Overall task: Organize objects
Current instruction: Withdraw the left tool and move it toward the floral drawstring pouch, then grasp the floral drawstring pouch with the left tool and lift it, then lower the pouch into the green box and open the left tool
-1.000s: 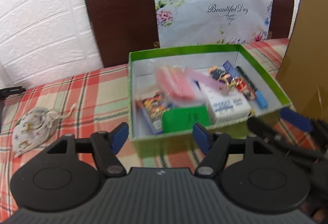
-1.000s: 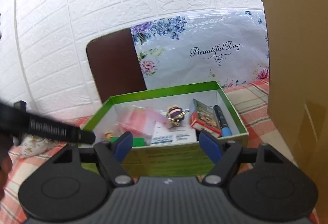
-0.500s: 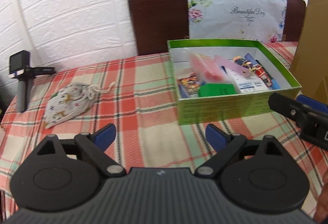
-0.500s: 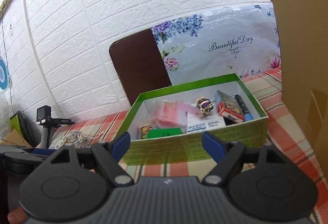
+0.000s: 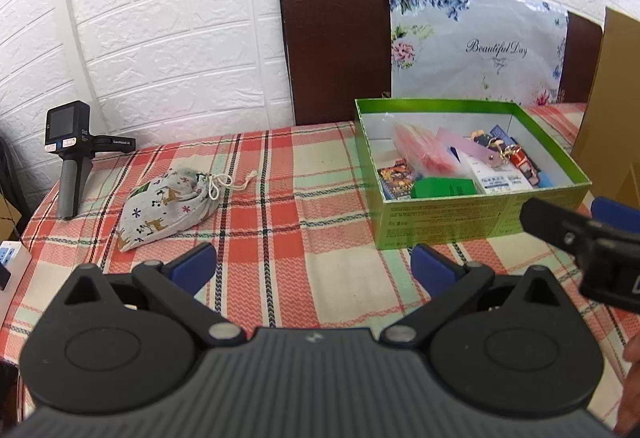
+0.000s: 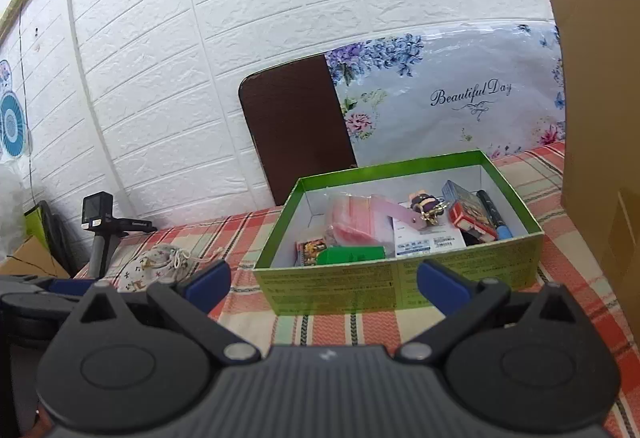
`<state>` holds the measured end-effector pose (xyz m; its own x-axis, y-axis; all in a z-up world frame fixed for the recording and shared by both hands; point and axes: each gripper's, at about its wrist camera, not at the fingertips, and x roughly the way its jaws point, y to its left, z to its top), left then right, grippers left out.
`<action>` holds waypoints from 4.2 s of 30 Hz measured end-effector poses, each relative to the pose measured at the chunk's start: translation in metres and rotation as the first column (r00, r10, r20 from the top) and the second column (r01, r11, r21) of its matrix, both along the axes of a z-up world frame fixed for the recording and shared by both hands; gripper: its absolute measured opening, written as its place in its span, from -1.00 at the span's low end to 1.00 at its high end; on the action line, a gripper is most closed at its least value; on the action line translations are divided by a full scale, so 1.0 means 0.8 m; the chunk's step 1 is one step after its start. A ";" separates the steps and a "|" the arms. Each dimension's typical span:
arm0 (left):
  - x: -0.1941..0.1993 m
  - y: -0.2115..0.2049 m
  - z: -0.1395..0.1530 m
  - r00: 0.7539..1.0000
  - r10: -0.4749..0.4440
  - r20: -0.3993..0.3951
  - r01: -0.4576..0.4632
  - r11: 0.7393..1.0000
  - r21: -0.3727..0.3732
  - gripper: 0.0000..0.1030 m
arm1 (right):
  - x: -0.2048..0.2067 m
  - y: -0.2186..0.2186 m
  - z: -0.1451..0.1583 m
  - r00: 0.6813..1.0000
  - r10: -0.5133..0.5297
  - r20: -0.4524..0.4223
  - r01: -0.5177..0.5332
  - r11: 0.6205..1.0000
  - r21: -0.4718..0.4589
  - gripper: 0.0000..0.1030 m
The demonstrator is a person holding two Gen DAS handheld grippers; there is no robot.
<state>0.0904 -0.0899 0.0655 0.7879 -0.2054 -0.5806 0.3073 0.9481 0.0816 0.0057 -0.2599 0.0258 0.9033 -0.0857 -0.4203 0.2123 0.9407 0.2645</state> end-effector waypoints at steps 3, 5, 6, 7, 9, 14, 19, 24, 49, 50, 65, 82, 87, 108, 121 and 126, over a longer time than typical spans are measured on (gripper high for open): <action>-0.002 0.004 0.001 1.000 -0.006 -0.010 0.006 1.000 -0.020 1.00 | -0.003 0.005 0.001 1.000 0.000 0.000 0.000 1.000 -0.003 1.00; -0.005 0.006 0.002 1.000 -0.008 -0.004 0.008 1.000 -0.022 1.00 | -0.005 0.007 0.005 1.000 -0.005 0.015 0.005 1.000 -0.014 1.00; -0.006 0.006 0.002 1.000 -0.004 -0.003 0.004 1.000 -0.022 1.00 | -0.006 0.007 0.006 1.000 -0.010 0.019 0.010 1.000 -0.019 1.00; -0.007 0.007 0.002 1.000 -0.003 -0.007 0.003 1.000 -0.030 1.00 | -0.006 0.007 0.008 1.000 -0.017 0.018 0.017 1.000 -0.024 1.00; -0.006 0.010 0.002 1.000 -0.017 -0.025 0.015 0.998 -0.058 1.00 | -0.006 0.006 0.010 0.999 -0.030 0.012 0.030 0.999 -0.029 1.00; -0.005 0.009 -0.001 0.999 -0.024 -0.028 0.022 0.998 -0.063 1.00 | -0.007 0.000 0.010 0.999 -0.055 0.004 0.055 0.998 -0.034 1.00; -0.004 0.014 -0.005 0.997 -0.043 -0.062 0.036 0.994 -0.106 1.00 | -0.009 -0.006 0.009 0.998 -0.056 0.014 0.056 0.998 -0.026 0.99; -0.001 0.014 -0.008 0.996 -0.041 -0.078 0.031 0.993 -0.116 1.00 | -0.012 -0.003 0.010 0.997 -0.063 0.033 0.065 0.996 -0.067 0.87; 0.075 0.174 -0.048 0.958 0.255 -0.134 -0.270 0.957 -0.109 1.00 | 0.113 0.130 -0.037 0.920 0.376 -0.115 -0.386 0.918 -0.091 0.13; 0.086 0.188 -0.048 0.952 0.276 -0.136 -0.293 0.948 -0.127 1.00 | 0.128 0.134 -0.039 0.911 0.393 -0.126 -0.404 0.912 -0.076 0.13; 0.252 0.294 -0.105 0.916 0.235 -0.324 -0.367 0.815 -0.448 0.99 | 0.366 0.144 -0.082 0.870 0.468 -0.152 -0.418 0.866 0.276 0.40; 0.147 0.212 -0.090 0.959 0.027 -0.282 -0.154 0.885 -0.439 0.25 | 0.273 0.140 -0.096 0.811 0.562 -0.164 -0.481 0.798 0.363 -0.38; 0.091 0.182 -0.077 0.967 -0.021 -0.256 -0.099 0.889 -0.448 0.25 | 0.200 0.110 -0.083 0.828 0.536 -0.161 -0.454 0.811 0.369 -0.38; 0.125 -0.096 0.000 0.920 -0.371 -0.127 0.306 0.882 -0.359 0.25 | 0.128 -0.139 -0.041 0.991 0.128 0.047 -0.137 0.927 0.349 -0.38; 0.174 -0.134 -0.035 0.972 -0.200 -0.127 0.176 0.969 -0.176 0.56 | 0.189 -0.161 -0.082 0.999 -0.003 -0.040 0.011 0.977 0.212 0.20; 0.149 -0.130 -0.015 0.984 -0.162 -0.073 0.150 0.978 -0.145 0.56 | 0.146 -0.154 -0.063 0.997 -0.069 0.029 0.063 0.980 0.187 0.31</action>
<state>0.2099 -0.1936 0.0534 0.6891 -0.4049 -0.6010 0.4527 0.8881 -0.0793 0.1227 -0.3833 -0.0248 0.9126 -0.0690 -0.4029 0.2599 0.8588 0.4415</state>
